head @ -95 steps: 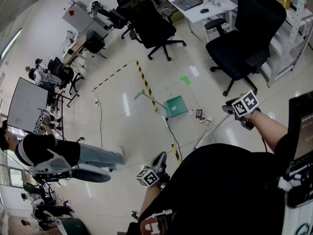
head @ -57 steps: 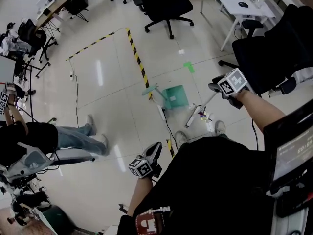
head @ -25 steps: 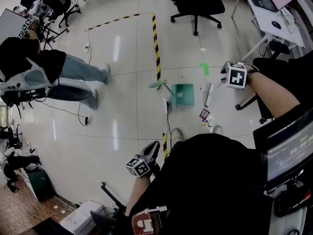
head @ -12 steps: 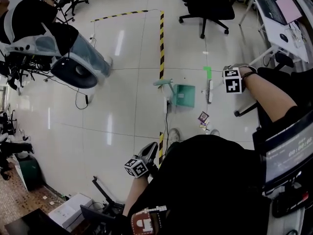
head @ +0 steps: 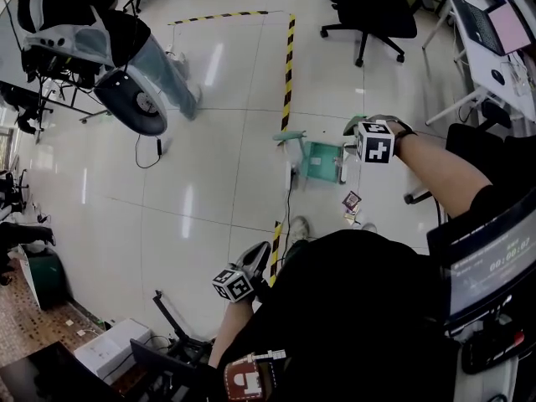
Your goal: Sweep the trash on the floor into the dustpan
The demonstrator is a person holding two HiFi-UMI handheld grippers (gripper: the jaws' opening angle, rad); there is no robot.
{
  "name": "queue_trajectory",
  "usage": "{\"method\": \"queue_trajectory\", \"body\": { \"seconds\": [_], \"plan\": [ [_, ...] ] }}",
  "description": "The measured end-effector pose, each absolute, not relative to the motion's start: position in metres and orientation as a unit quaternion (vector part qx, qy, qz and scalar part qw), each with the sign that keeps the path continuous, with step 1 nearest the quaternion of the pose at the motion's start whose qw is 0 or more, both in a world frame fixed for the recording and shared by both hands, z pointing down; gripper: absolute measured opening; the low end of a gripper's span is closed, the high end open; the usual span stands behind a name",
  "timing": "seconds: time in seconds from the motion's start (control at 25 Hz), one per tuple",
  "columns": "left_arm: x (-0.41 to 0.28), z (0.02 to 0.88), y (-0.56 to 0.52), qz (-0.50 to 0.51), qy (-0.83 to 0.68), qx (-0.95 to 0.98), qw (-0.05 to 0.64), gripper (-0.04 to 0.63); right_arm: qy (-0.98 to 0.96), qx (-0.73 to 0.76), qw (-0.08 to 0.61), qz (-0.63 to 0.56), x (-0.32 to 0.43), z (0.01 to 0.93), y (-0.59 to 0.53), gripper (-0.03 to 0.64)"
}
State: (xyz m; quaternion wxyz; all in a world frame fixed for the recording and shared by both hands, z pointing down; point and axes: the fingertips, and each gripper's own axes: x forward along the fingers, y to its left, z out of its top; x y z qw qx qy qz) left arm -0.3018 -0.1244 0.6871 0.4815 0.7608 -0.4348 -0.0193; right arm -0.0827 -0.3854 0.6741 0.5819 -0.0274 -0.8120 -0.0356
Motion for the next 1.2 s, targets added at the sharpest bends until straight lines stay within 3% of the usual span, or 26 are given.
{"method": "queue_trajectory", "body": {
  "seconds": [0.2,0.52,0.92,1.2],
  "plan": [
    [-0.297,0.686,-0.13,-0.019,-0.424,0.768,0.479,0.0,-0.822,-0.006,0.568,-0.031,-0.082,0.657,-0.392,0.124],
    [-0.292,0.675,-0.159,-0.019,-0.386,0.794,0.469,0.001,-0.814,0.059,0.578,0.013,-0.012,0.622,-0.369,0.124],
    [-0.293,0.668,-0.202,0.043,-0.228,0.868,0.439,0.0,-0.775,0.229,0.574,0.129,0.059,0.579,-0.291,0.124],
    [-0.262,0.652,-0.175,0.064,-0.184,0.893,0.406,0.0,-0.764,0.315,0.534,0.179,0.111,0.559,-0.199,0.124]
  ]
}}
